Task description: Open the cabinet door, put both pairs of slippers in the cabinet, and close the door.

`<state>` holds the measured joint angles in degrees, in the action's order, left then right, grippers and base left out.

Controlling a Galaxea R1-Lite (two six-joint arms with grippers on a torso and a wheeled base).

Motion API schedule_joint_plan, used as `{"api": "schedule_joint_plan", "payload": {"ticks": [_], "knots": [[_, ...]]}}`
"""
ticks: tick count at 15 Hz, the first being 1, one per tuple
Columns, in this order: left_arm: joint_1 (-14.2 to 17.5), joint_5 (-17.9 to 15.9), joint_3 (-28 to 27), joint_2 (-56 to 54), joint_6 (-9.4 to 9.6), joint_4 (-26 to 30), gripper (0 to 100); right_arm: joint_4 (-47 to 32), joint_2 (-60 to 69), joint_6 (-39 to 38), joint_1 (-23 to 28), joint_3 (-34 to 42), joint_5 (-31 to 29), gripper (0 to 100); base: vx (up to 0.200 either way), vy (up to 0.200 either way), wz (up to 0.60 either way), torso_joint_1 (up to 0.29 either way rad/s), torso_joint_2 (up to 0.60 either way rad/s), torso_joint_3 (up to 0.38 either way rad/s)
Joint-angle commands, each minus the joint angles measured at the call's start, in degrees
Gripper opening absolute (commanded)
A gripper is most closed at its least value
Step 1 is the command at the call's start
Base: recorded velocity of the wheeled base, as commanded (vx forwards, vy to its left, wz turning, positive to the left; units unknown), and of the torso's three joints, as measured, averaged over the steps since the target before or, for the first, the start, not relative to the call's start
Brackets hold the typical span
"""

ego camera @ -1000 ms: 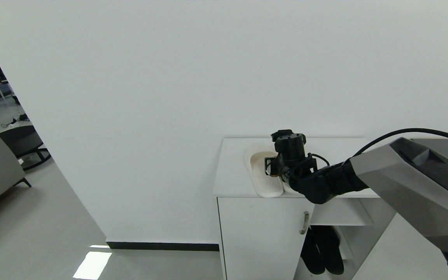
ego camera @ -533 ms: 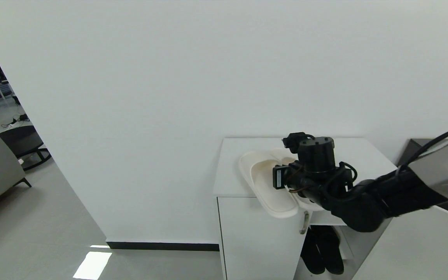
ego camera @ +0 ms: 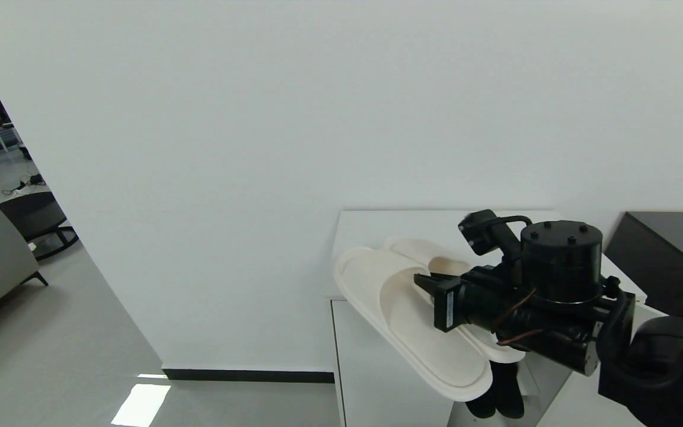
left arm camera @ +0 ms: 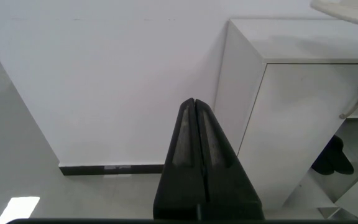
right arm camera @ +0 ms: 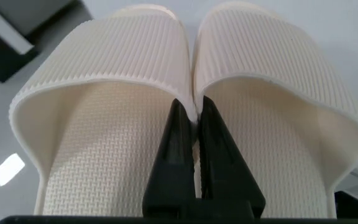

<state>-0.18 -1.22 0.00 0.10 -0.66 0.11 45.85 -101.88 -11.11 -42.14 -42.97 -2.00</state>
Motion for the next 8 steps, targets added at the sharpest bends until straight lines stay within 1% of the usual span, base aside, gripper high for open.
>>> {"api": "schedule_joint_plan", "payload": {"ticks": [1, 4, 8], "knots": [[0.0, 0.0, 0.0, 0.1, -0.04, 0.1, 0, 0.1, 3.4, -0.3, 0.0, 2.0, 2.1, 0, -0.2, 0.0, 0.0, -0.002, 0.0, 0.007], [0.0, 0.0, 0.0, 0.1, -0.04, 0.0, 0, 0.0, 4.7, -0.2, -0.1, 3.6, 5.3, 0, -0.2, 0.0, 0.0, 0.01, 0.01, 0.001], [0.0, 0.0, 0.0, 0.1, -0.04, 0.0, 0, 0.0, 4.7, 0.1, -0.1, 4.1, 5.0, 0, -0.2, 0.0, 0.0, -0.004, 0.0, 0.0]]}}
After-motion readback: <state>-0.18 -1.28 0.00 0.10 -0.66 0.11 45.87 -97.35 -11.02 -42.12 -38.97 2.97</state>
